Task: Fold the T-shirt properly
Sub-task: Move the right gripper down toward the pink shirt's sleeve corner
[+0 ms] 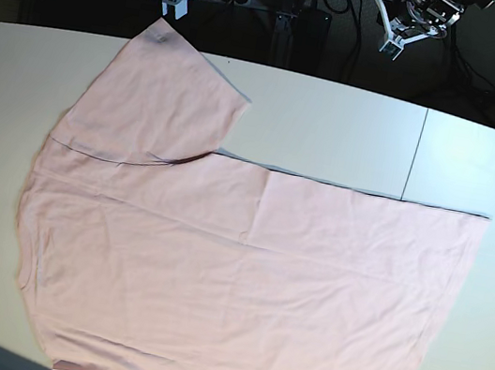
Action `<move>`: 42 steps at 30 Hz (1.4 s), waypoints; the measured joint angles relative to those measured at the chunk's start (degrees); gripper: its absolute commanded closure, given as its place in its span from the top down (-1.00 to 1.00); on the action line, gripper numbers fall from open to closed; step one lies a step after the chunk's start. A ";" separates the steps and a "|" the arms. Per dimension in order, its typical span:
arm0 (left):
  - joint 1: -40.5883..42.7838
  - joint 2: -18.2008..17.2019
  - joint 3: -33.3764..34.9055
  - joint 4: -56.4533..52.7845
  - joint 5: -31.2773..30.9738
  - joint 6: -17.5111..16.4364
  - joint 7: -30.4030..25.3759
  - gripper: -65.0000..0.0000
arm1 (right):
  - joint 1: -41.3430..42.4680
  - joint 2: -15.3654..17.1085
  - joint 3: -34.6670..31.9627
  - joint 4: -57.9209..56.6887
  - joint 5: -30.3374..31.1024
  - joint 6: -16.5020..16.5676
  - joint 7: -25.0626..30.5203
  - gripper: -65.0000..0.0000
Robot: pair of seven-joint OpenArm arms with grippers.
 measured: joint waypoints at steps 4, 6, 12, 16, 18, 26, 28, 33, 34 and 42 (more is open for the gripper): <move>0.00 -0.11 0.00 0.00 -0.22 -0.04 0.00 -1.00 | -0.15 0.02 0.00 0.00 0.00 0.00 0.00 -1.00; 0.02 -0.17 0.00 0.00 -0.22 -0.04 0.00 -1.00 | -0.15 0.02 0.00 0.00 0.00 0.00 0.00 -1.00; 0.00 -0.17 0.00 0.00 -0.22 -0.04 0.00 -1.00 | -0.15 0.02 0.00 0.00 2.19 0.00 -0.02 -1.00; 0.02 -0.17 0.00 0.00 -0.22 -0.07 0.02 -1.00 | -0.15 0.00 0.00 0.00 3.02 0.00 0.00 -1.00; -0.02 -0.17 0.00 0.07 -0.24 -0.07 3.04 -1.00 | -0.15 0.02 0.00 0.00 3.02 0.02 -0.02 -1.00; 4.07 -3.61 0.00 7.19 -2.21 -1.44 7.98 -1.00 | -6.80 0.00 -0.09 6.10 6.54 0.48 -1.53 -1.00; 6.45 -5.95 -0.04 12.13 -4.33 -1.51 8.20 -1.00 | -10.16 0.15 -0.13 10.58 9.18 0.87 -1.62 -1.00; 13.88 -10.40 -6.32 26.93 -5.40 -4.76 8.70 -1.00 | -17.97 2.56 -0.22 22.14 17.70 1.27 -4.94 -1.00; 15.43 -10.97 -8.70 30.08 -6.21 -6.29 9.40 -1.00 | -19.37 3.23 -0.24 24.63 19.78 1.29 -6.80 -1.00; 28.28 -13.64 -24.81 52.70 -14.51 -14.91 15.74 -1.00 | -32.30 8.15 -0.35 47.91 34.88 2.12 -14.93 -1.00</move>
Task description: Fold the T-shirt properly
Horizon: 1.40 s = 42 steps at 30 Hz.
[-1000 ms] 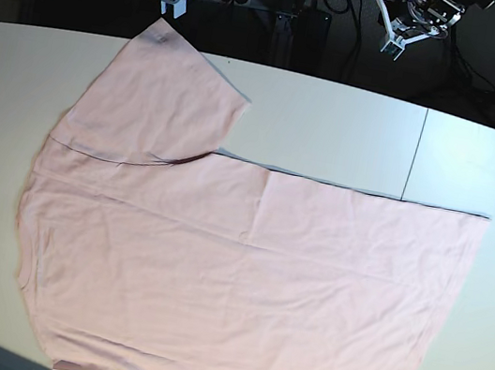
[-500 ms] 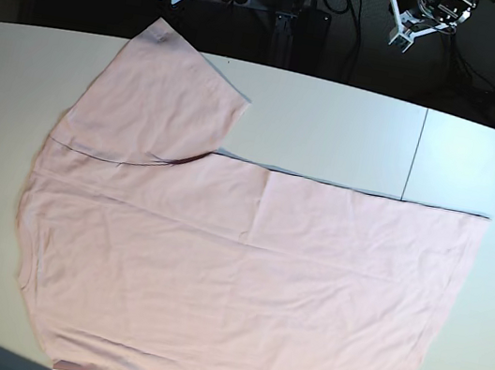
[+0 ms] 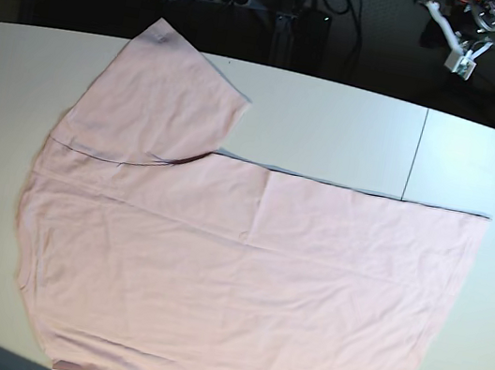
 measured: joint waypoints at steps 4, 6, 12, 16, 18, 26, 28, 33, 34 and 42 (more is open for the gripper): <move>4.83 -1.64 -2.84 9.79 -2.14 -0.90 0.70 -1.00 | -7.82 2.51 0.00 12.96 6.05 0.02 -2.45 -1.00; 7.21 -1.95 -3.78 14.43 -2.27 -1.09 1.46 -1.00 | -11.04 3.74 0.04 19.47 7.74 0.09 -2.47 -1.00; 12.33 -3.26 -4.42 26.12 -1.90 -1.11 5.09 -0.44 | -14.19 7.15 3.26 34.03 12.02 0.09 -2.27 -1.00; 13.44 -3.28 -4.44 32.28 -2.10 -1.11 9.42 -0.29 | -12.92 9.05 7.43 37.81 15.32 0.07 -3.10 -0.80; 13.44 -3.41 -4.44 34.38 -1.88 -1.18 11.10 -0.29 | -10.97 10.16 9.11 37.79 15.45 0.07 -3.78 -0.40; 13.44 -3.67 -4.48 36.22 -2.03 -1.14 11.28 -0.29 | -3.82 12.41 10.64 36.46 21.53 -0.44 -11.72 0.25; 13.44 -3.67 -4.48 36.22 -2.01 -1.14 11.28 -0.29 | -1.75 12.41 10.43 34.71 24.22 -0.44 -13.73 0.25; 13.44 -3.67 -4.48 36.22 -1.99 -1.14 13.62 -0.29 | 2.14 12.39 8.44 28.81 28.44 -0.42 -16.65 0.25; 13.44 -3.67 -4.48 36.22 -1.99 -1.14 14.21 -0.29 | 2.69 12.39 7.80 27.36 29.86 -0.42 -17.42 0.25; 13.44 -3.67 -4.48 36.22 -2.01 -1.11 14.27 -0.29 | 6.16 12.57 1.99 22.40 32.74 -0.44 -18.64 0.25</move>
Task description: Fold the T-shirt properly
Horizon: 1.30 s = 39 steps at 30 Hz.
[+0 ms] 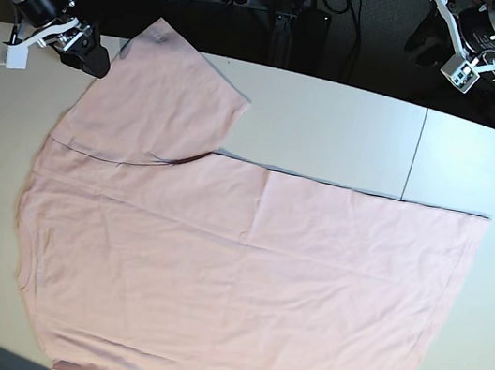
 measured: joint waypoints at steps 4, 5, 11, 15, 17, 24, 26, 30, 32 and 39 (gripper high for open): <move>0.00 0.00 0.00 0.00 0.00 -0.02 0.02 -0.29 | -0.02 -0.07 -2.99 0.07 0.79 0.00 0.87 0.25; 0.00 0.00 0.00 0.00 0.02 -0.02 0.02 -0.29 | 0.00 -0.26 -3.52 0.07 0.79 0.00 1.11 0.25; 0.00 -0.02 0.00 0.00 -0.96 0.00 0.02 -0.29 | 0.81 -2.64 -4.04 0.17 0.94 0.00 1.40 0.25; 0.00 0.00 0.00 0.00 -1.09 0.00 0.00 -0.29 | 1.49 -3.56 -4.42 0.15 0.92 0.02 1.36 0.25; 0.00 0.00 0.00 0.00 -1.07 -0.02 0.02 -0.29 | 1.90 -4.28 -4.52 0.15 0.81 -0.02 1.36 0.25; -0.02 -0.02 0.00 0.00 -1.09 0.00 0.20 -0.29 | 5.46 -6.27 -4.90 -0.02 -1.90 0.02 1.18 0.25; 0.00 -0.02 0.00 0.15 -1.11 0.00 2.32 -0.29 | 6.34 -6.27 -4.90 -0.28 -2.58 0.02 0.98 0.25; 0.00 0.02 -0.68 2.47 -3.91 -0.07 5.75 -0.29 | 7.32 -6.27 -4.90 -0.37 -3.32 0.02 0.98 0.24; 0.00 0.00 -2.49 4.48 -5.95 -0.07 7.19 -0.29 | 7.32 -6.27 -4.90 -0.37 -3.37 0.02 1.01 0.24; -0.46 -1.97 -12.87 8.33 -17.53 -0.11 9.66 -0.29 | 7.72 -6.27 -4.90 -0.48 -7.21 -0.02 1.84 -0.37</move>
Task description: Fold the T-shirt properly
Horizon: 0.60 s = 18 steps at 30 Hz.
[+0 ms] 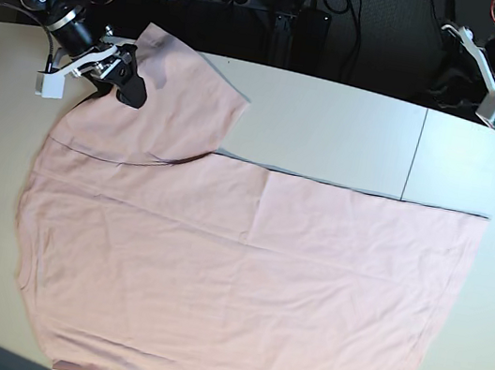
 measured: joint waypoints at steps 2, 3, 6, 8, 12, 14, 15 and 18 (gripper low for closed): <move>-1.53 -1.49 -1.97 0.00 -0.79 0.00 0.72 -0.29 | 0.55 0.00 0.00 -0.07 -0.59 0.02 -0.22 -0.70; -2.14 -2.47 -2.56 0.04 -1.25 0.07 0.72 -0.29 | 0.68 0.00 0.00 -0.11 -0.83 0.02 -0.35 -0.84; -3.98 -5.16 -3.54 0.09 -1.90 0.42 0.76 -0.29 | 0.92 -0.13 -0.02 -0.24 -1.11 0.02 -0.39 -1.00; -6.12 -6.14 -3.43 -0.66 -2.47 3.52 0.39 -0.29 | 1.33 -0.26 -0.11 -0.24 -1.73 0.02 -0.33 -1.00; -12.61 -7.13 -3.41 -9.16 -2.51 7.21 -0.57 -0.29 | 1.46 -1.46 -0.11 -0.26 -5.60 0.04 2.67 -1.00; -16.41 -6.91 -3.41 -14.21 -3.65 7.45 -0.28 -0.29 | 1.46 -1.97 -0.11 -0.24 -7.63 0.04 3.93 -1.00; -18.32 -6.91 -3.30 -16.20 -3.87 7.52 -0.02 -0.29 | 1.46 -2.21 -0.11 -0.22 -8.44 0.02 4.31 -1.00; -24.00 -7.19 -3.15 -21.92 -4.09 7.52 -0.61 -0.29 | 1.49 -2.54 -0.11 -0.20 -8.96 0.02 4.59 -1.00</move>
